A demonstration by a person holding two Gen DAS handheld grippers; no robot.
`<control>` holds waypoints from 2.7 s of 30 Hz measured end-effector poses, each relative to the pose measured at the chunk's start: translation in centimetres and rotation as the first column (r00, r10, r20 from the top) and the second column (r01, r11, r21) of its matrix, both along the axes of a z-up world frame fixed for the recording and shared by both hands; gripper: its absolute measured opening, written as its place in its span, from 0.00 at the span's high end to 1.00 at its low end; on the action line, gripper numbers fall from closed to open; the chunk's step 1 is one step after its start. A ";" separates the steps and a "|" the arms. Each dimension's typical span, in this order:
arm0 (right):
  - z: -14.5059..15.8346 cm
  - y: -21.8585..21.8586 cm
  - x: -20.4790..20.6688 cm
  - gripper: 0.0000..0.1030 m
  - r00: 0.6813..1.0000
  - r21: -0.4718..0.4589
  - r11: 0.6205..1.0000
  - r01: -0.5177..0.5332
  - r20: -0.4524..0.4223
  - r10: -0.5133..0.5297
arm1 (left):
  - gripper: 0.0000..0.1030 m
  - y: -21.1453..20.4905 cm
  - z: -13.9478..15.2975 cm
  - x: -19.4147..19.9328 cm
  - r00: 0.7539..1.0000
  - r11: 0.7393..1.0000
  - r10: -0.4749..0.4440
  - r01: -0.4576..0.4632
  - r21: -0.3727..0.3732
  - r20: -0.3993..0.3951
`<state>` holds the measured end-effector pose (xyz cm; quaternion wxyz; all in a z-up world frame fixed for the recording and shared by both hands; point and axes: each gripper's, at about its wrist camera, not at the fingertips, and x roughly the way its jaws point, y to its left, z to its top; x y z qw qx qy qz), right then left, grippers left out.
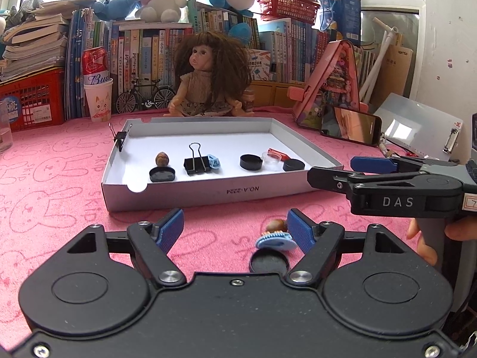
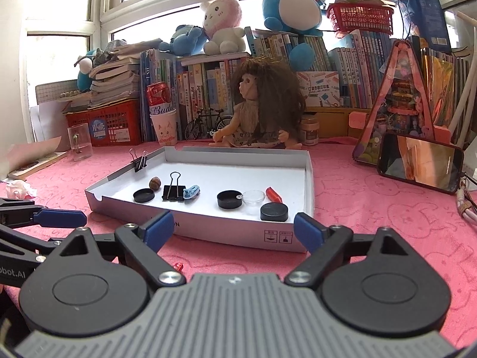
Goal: Organize rigid objects
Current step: 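Withdraw both tools from the tray toward the remaining items, then close the left tool on the black lid while the right tool approaches the red crayon, then grasp the red crayon with the right tool while the left tool holds the black lid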
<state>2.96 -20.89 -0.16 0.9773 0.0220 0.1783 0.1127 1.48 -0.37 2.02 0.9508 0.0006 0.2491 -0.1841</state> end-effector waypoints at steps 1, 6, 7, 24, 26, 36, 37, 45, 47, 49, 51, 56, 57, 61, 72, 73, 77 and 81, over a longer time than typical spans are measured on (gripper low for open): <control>-0.1 0.0 0.0 0.10 1.000 0.001 1.000 -0.002 -0.003 0.002 | 0.27 0.0 -0.2 -0.2 1.000 1.000 -0.003 0.003 0.002 -0.003; -0.8 0.2 -0.3 0.09 1.000 -0.003 1.000 -0.010 -0.021 0.010 | 0.27 -0.4 -1.0 -0.9 0.999 0.999 -0.029 0.029 0.018 -0.024; -1.0 0.2 -0.4 0.09 1.000 -0.005 1.000 -0.011 -0.026 0.011 | 0.28 -0.5 -1.1 -1.0 0.999 0.999 -0.033 0.034 0.023 -0.028; -2.3 0.7 -1.2 0.08 0.991 -0.021 0.997 -0.077 -0.110 0.075 | 0.69 -1.1 -2.0 -1.5 0.996 0.999 -0.052 0.053 0.004 -0.068; -2.4 0.9 -1.3 0.08 0.990 -0.022 0.997 -0.080 -0.115 0.077 | 0.71 -1.2 -2.0 -1.5 0.997 0.999 -0.050 0.051 0.004 -0.066; -2.7 1.8 -1.5 0.08 0.990 -0.070 0.994 -0.085 -0.119 0.076 | 0.71 -0.3 -1.9 -0.9 0.998 1.000 0.015 -0.015 -0.001 -0.068; -2.7 1.9 -1.5 0.08 0.990 -0.082 0.993 -0.086 -0.118 0.076 | 0.71 -0.1 -1.9 -0.8 0.997 1.000 0.021 -0.022 -0.003 -0.069; -2.7 2.1 -1.2 0.14 0.992 -0.101 0.994 -0.027 -0.127 0.014 | 0.71 0.3 -1.9 -0.7 0.996 0.999 0.049 -0.049 -0.008 -0.069; -2.7 1.9 -1.0 0.19 0.992 -0.099 0.995 -0.007 -0.126 -0.006 | 0.71 0.3 -1.9 -0.7 0.996 0.999 0.051 -0.052 -0.009 -0.069; -2.6 1.9 -0.9 0.22 0.992 -0.104 0.995 -0.003 -0.125 -0.010 | 0.71 0.3 -2.0 -0.6 0.996 0.998 0.054 -0.055 -0.012 -0.070; -2.6 2.0 -1.0 0.27 0.992 -0.101 0.995 -0.017 -0.125 0.005 | 0.71 0.3 -2.0 -0.6 0.996 0.998 0.055 -0.056 -0.011 -0.069; -2.5 3.0 -0.9 0.36 0.992 -0.118 0.991 -0.064 -0.117 0.050 | 0.71 0.3 -1.9 -0.5 0.996 0.998 0.056 -0.057 -0.011 -0.069; -2.5 3.2 -0.9 0.37 0.992 -0.121 0.990 -0.070 -0.116 0.056 | 0.71 0.3 -1.9 -0.6 0.996 0.998 0.057 -0.058 -0.010 -0.069; -2.4 4.1 -0.7 0.38 0.992 -0.145 0.986 -0.088 -0.108 0.073 | 0.71 0.3 -1.9 -0.3 0.996 0.998 0.061 -0.062 -0.012 -0.071; -2.2 4.7 -1.0 0.85 0.993 -0.136 0.986 -0.095 -0.084 0.084 | 0.71 0.4 -1.7 0.2 0.995 0.997 0.077 -0.079 -0.025 -0.070; -2.1 4.6 -1.1 0.86 0.994 -0.123 0.988 -0.088 -0.071 0.079 | 0.71 0.4 -1.6 0.2 0.995 0.997 0.077 -0.079 -0.025 -0.067; -1.5 4.3 -1.2 0.86 0.996 -0.105 0.992 -0.075 -0.047 0.071 | 0.71 0.3 -1.1 0.5 0.996 0.997 0.077 -0.078 -0.021 -0.047; -1.1 4.3 -1.1 0.86 0.998 -0.102 0.993 -0.065 -0.033 0.062 | 0.71 0.3 -0.4 0.9 0.996 0.996 0.083 -0.084 -0.029 -0.026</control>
